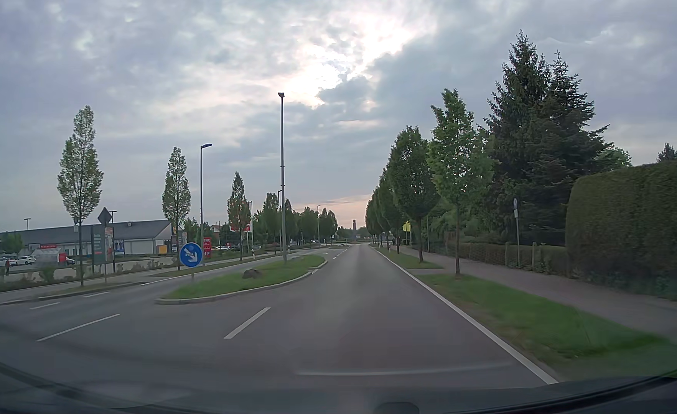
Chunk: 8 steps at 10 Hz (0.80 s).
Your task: Follow the waypoints while adhering to traffic rules and regulations
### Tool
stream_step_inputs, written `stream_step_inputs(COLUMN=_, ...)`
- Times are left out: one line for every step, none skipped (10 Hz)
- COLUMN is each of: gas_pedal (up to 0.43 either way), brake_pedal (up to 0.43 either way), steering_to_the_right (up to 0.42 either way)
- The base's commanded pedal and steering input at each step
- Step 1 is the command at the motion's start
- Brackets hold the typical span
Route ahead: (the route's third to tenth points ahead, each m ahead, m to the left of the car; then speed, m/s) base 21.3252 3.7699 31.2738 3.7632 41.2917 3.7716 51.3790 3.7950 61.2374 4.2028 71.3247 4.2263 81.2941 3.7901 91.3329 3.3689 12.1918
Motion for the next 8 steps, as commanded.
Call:
stream_step_inputs(gas_pedal=0.150, brake_pedal=0.000, steering_to_the_right=-0.001)
stream_step_inputs(gas_pedal=0.150, brake_pedal=0.000, steering_to_the_right=-0.001)
stream_step_inputs(gas_pedal=0.138, brake_pedal=0.000, steering_to_the_right=-0.001)
stream_step_inputs(gas_pedal=0.138, brake_pedal=0.000, steering_to_the_right=-0.001)
stream_step_inputs(gas_pedal=0.138, brake_pedal=0.000, steering_to_the_right=-0.001)
stream_step_inputs(gas_pedal=0.138, brake_pedal=0.000, steering_to_the_right=-0.001)
stream_step_inputs(gas_pedal=0.130, brake_pedal=0.000, steering_to_the_right=-0.001)
stream_step_inputs(gas_pedal=0.130, brake_pedal=0.000, steering_to_the_right=-0.001)
